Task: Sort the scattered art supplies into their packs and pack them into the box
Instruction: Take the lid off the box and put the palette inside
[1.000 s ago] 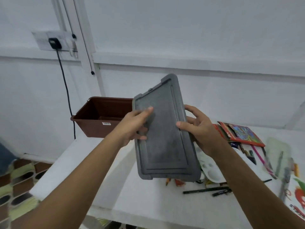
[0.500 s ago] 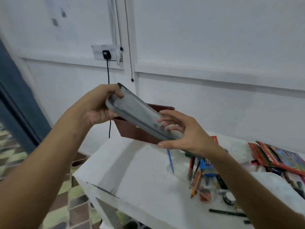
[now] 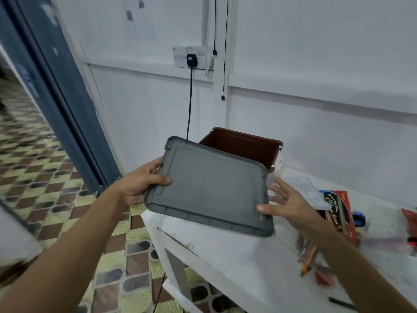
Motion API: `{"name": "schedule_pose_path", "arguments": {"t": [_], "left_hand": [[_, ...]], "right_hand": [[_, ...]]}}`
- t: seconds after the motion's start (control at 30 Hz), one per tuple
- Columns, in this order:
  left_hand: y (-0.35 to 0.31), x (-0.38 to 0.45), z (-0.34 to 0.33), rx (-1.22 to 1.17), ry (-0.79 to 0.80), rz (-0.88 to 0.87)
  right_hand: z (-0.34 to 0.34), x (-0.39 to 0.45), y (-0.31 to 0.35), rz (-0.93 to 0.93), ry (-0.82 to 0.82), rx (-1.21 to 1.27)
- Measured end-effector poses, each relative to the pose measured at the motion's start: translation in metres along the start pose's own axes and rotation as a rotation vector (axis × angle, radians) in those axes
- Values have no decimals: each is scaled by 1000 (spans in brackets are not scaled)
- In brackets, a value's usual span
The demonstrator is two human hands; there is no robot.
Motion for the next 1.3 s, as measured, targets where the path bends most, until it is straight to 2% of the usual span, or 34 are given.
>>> {"name": "schedule_pose_path", "arguments": {"t": [0.17,0.3,0.4,0.5,0.57,0.63,0.7,1.07,1.23,1.3], "left_hand": [[42,9,26,266,-108,108],[65,19,32,706,-59,164],[70,40,29,996,-106,164],[81,71,30,1115,-103,140],[90,89,34,1217,-90,156],[100,104,34,1253,-70,185],[106,114,32,1267,-54,184],[112,119,33,1272,-65,185],[97,110,16,1341,-66,220],[88,110,3,1421,-97,179]], "right_hand": [[-19,-13,-16,9,-14,54],[-30,-15,-49,-26,-1,2],[-37,-9,-63,-37,-18,-68],[-43,1,-65,-5,-57,-169],[-42,11,-71,-39,-97,-320],[-38,16,-78,-126,-159,-525],[-36,19,-84,-150,-184,-624],[-40,16,-91,-136,-214,-796],[-39,14,-88,-130,-203,-741],[-36,13,-83,-113,-209,-709]]}}
Point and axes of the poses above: each hand's wrist, its own x-axis towards the middle knuckle, its own z-axis out of the back of the hand, y = z × x, the point moved 5 cm from there along x, towards the middle knuckle, and after that the axes turned 13 degrees about x, right-handed, at the moved point
